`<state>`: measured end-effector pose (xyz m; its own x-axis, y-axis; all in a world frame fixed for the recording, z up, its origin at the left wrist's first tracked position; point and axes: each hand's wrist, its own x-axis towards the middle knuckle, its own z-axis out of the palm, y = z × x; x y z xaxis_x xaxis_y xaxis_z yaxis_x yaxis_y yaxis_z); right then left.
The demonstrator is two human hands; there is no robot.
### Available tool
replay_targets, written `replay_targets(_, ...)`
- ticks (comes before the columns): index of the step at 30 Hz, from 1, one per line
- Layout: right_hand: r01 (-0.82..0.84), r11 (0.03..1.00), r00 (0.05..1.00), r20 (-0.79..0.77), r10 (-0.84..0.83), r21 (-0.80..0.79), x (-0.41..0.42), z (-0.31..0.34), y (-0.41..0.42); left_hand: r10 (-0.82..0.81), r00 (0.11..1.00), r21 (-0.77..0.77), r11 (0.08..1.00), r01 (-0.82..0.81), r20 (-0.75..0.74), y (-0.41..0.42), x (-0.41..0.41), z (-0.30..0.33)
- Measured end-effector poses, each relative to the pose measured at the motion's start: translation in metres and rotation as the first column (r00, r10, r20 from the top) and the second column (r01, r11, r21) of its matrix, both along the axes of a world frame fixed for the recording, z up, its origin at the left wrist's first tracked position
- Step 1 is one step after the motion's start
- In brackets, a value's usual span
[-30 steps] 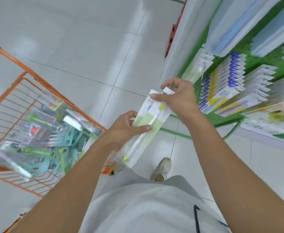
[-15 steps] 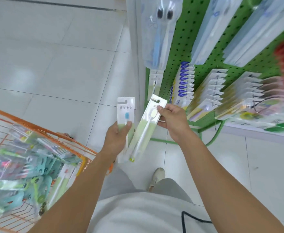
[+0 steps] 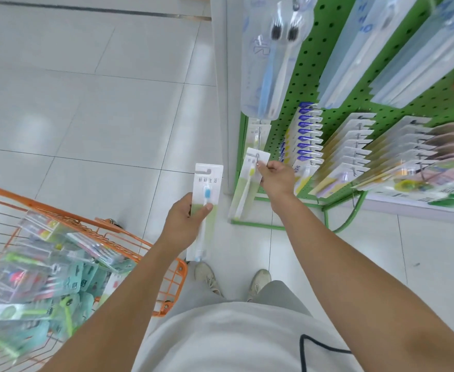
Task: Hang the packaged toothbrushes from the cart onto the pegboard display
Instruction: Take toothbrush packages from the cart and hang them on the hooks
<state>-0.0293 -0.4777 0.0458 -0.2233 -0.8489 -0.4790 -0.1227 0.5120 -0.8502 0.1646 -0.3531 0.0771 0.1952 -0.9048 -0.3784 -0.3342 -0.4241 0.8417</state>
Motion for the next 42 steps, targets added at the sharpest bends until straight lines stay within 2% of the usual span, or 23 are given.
replay_targets(4, 0.133, 0.99, 0.991, -0.001, -0.133, 0.051, 0.015, -0.001, -0.027, -0.025, 0.998, 0.02, 0.999, 0.026, -0.065, -0.002, -0.002, -0.007)
replay_targets(7, 0.172, 0.976, 0.984, 0.028, -0.177, 0.131, 0.02, -0.001, -0.046, -0.049, 0.996, 0.007, 0.999, 0.05, -0.069, -0.001, -0.004, -0.01)
replay_targets(11, 0.217, 0.954, 0.939, 0.222, -0.261, 0.206, 0.015, 0.009, -0.051, -0.094, 0.992, -0.004, 0.996, 0.094, -0.08, -0.003, -0.007, -0.013)
replay_targets(14, 0.263, 0.944, 0.899, 0.304, -0.316, 0.201, 0.012, 0.03, -0.023, -0.094, 0.994, 0.008, 0.995, 0.095, -0.064, -0.013, -0.012, -0.018)
replay_targets(16, 0.25, 0.954, 0.9, 0.324, -0.293, 0.168, 0.011, 0.038, 0.012, -0.108, 0.993, 0.013, 0.994, 0.109, -0.047, -0.019, -0.018, -0.019)
replay_targets(18, 0.14, 0.983, 0.919, 0.354, -0.172, 0.116, 0.011, 0.044, 0.046, -0.15, 0.988, 0.02, 0.988, 0.15, -0.041, -0.026, -0.026, -0.02)
replay_targets(20, -0.036, 0.999, 0.946, 0.322, 0.028, 0.02, 0.008, 0.049, 0.067, -0.196, 0.979, 0.012, 0.98, 0.197, -0.059, -0.032, -0.034, -0.021)
replay_targets(22, -0.111, 0.993, 0.966, 0.23, 0.119, -0.05, 0.002, 0.049, 0.07, -0.234, 0.97, 0.017, 0.972, 0.235, -0.061, -0.036, -0.042, -0.022)
replay_targets(25, -0.1, 0.993, 0.977, 0.184, 0.11, -0.063, -0.012, 0.041, 0.058, -0.283, 0.959, 0.032, 0.959, 0.282, 0.006, -0.042, -0.055, -0.025)
replay_targets(29, -0.092, 0.992, 0.991, 0.085, 0.099, -0.084, -0.018, 0.026, 0.04, -0.236, 0.969, 0.102, 0.968, 0.227, 0.077, -0.044, -0.061, -0.028)
replay_targets(33, -0.11, 0.991, 0.993, 0.033, 0.113, -0.079, -0.013, 0.005, 0.018, -0.167, 0.981, 0.156, 0.976, 0.151, 0.094, -0.036, -0.045, -0.029)
replay_targets(42, 0.038, 0.996, 0.999, -0.009, -0.039, -0.081, 0.008, -0.006, -0.018, -0.012, 0.997, 0.186, 0.983, -0.003, 0.082, -0.012, -0.013, -0.028)
